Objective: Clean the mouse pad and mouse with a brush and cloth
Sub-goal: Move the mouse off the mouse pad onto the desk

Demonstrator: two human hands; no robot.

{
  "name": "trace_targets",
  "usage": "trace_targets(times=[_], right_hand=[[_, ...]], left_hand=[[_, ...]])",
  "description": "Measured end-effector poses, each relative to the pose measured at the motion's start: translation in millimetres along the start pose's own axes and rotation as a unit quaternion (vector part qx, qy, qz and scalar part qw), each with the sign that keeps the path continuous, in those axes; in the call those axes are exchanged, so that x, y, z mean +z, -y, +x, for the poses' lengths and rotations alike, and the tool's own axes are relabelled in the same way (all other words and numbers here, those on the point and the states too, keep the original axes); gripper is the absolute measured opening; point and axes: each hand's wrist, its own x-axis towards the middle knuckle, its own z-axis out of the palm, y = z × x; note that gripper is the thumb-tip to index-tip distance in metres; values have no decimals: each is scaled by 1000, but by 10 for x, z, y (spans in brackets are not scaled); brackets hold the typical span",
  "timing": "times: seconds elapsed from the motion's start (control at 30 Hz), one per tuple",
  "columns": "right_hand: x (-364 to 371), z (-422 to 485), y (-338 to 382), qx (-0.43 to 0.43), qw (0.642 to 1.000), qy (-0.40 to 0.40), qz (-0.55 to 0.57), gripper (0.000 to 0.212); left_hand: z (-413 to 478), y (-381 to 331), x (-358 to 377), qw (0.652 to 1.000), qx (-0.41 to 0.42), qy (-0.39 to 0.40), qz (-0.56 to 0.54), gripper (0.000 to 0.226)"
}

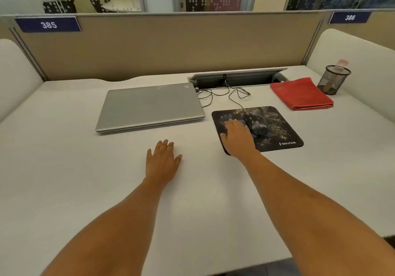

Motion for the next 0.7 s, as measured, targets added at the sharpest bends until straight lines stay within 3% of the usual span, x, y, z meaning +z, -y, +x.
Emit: trace_targets(times=[0.1, 0.37, 0.5, 0.7], right_hand=[[-95, 129, -271, 17, 999, -30, 24, 46], [-150, 381, -890, 108, 992, -10, 66, 56], [-95, 427, -960, 149, 986, 18, 78, 74], [5, 469, -935, 172, 982, -2, 72, 72]], left_hand=[[120, -3, 34, 1000, -6, 14, 9, 57], [264, -21, 216, 999, -18, -6, -27, 56], [267, 0, 280, 998, -17, -37, -38, 55], [251, 16, 304, 997, -23, -52, -46, 53]])
